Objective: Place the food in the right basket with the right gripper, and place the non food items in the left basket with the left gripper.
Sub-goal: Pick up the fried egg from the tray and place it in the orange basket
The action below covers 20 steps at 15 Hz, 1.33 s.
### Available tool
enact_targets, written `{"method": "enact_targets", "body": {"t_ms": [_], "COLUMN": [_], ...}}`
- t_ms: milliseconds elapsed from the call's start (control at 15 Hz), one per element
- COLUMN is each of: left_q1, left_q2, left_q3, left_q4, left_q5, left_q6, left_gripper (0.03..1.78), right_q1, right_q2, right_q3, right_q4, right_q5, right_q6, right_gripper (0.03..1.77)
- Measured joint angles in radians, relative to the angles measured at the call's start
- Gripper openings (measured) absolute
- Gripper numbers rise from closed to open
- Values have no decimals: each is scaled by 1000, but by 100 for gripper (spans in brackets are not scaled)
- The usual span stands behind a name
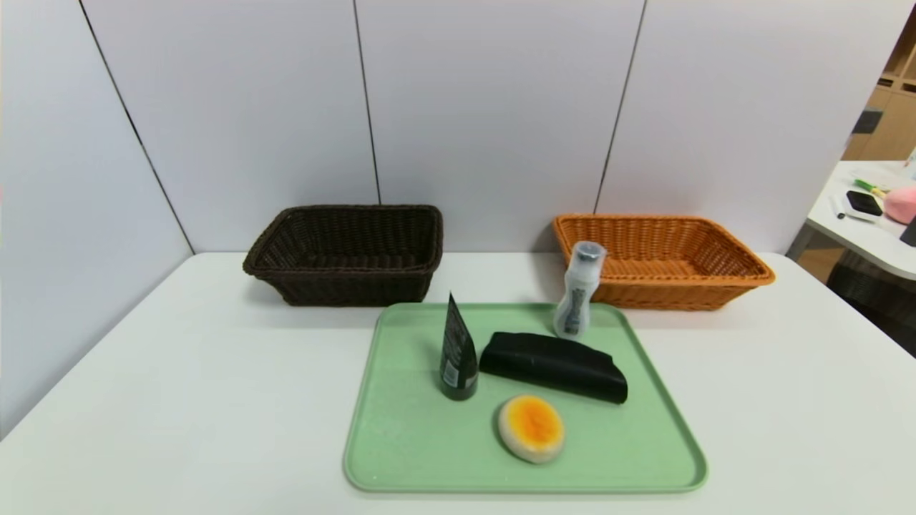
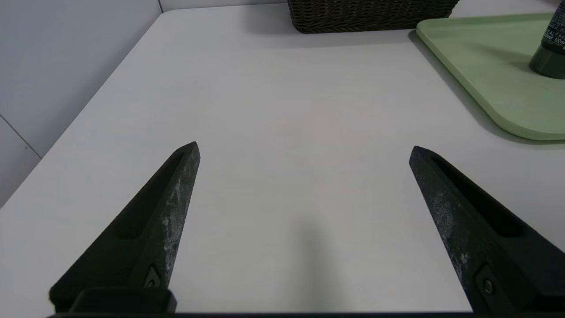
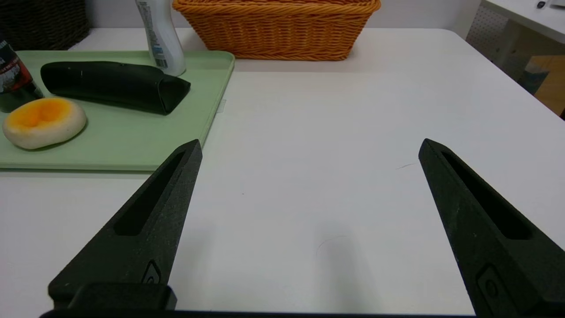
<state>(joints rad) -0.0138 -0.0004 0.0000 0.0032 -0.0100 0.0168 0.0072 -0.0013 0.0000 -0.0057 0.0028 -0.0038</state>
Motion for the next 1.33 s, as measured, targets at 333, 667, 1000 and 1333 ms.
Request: {"method": "enact_targets", "body": {"t_ms": [333, 667, 1000, 1333], "left_q1": [0, 0, 0, -1], "left_q2": [0, 0, 84, 456], "left_q3": [0, -34, -298, -690], "left_q4": [0, 16, 150, 105], "left_q5": [4, 2, -36, -113], "left_q6": [-5, 42, 87, 102], "left_gripper": [169, 169, 169, 169], "right_q1": [0, -1, -1, 0], "right_q2": [0, 0, 91, 440], "right_q3": [0, -10, -300, -706], "right_q4": [0, 10, 146, 194], "right_q5": [0, 14, 135, 299], "right_q6": [0, -43, -54, -77], "right_gripper": [170, 170, 170, 170]}}
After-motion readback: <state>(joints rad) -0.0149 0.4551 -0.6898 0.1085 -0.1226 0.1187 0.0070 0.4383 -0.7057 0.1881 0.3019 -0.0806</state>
